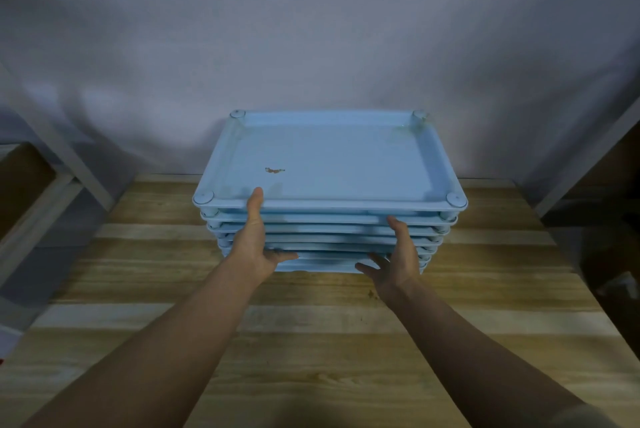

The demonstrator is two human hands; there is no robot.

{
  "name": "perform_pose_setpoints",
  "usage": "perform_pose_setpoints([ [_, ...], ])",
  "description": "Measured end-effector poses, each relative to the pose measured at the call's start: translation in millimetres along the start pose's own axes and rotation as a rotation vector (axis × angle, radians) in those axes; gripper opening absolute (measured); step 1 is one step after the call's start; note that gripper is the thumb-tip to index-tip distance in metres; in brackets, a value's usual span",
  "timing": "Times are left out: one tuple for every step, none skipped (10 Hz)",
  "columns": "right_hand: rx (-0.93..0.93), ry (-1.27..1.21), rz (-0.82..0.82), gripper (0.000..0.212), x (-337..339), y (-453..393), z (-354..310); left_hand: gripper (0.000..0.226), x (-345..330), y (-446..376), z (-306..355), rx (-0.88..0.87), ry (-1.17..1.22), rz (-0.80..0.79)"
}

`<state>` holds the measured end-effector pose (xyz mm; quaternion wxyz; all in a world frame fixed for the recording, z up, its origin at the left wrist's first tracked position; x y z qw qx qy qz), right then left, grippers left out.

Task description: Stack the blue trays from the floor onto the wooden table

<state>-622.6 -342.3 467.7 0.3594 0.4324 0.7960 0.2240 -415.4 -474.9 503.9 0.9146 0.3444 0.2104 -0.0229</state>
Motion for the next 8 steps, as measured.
perform_pose_setpoints([
  [0.013, 0.110, 0.043, 0.084, 8, 5, -6, 0.117, 0, 8, 0, 0.003, -0.019, -0.017],
  [0.023, 0.170, 0.057, 0.078, 15, 12, -13, 0.134, 3, 19, 0, -0.008, -0.047, -0.005],
  [0.020, 0.214, 0.055, 0.078, 21, 23, -21, 0.135, 6, 31, 2, -0.039, -0.054, 0.017],
  [0.022, 0.265, 0.025, 0.076, 22, 37, -29, 0.128, 7, 47, 0, -0.057, -0.076, 0.033],
  [0.043, 0.318, -0.009, 0.070, 21, 49, -35, 0.112, 11, 64, -2, -0.079, -0.138, 0.072],
  [0.053, 0.398, -0.063, 0.054, 20, 64, -43, 0.091, 15, 80, -3, -0.100, -0.169, 0.104],
  [0.062, 0.450, -0.207, 0.040, 1, 84, -62, 0.080, 5, 97, 7, -0.104, -0.119, 0.044],
  [0.191, 0.458, -0.309, 0.035, -24, 110, -110, 0.068, -14, 121, 43, -0.190, -0.087, -0.025],
])
Point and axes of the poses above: each hand's wrist, its own y-axis away from the middle knuckle, its own x-axis out of the back of the hand, z = x × y, the point moved 10 cm from there along -y, towards the middle knuckle, and after that the axes turned 2 degrees about -x, right-handed, at the moved point
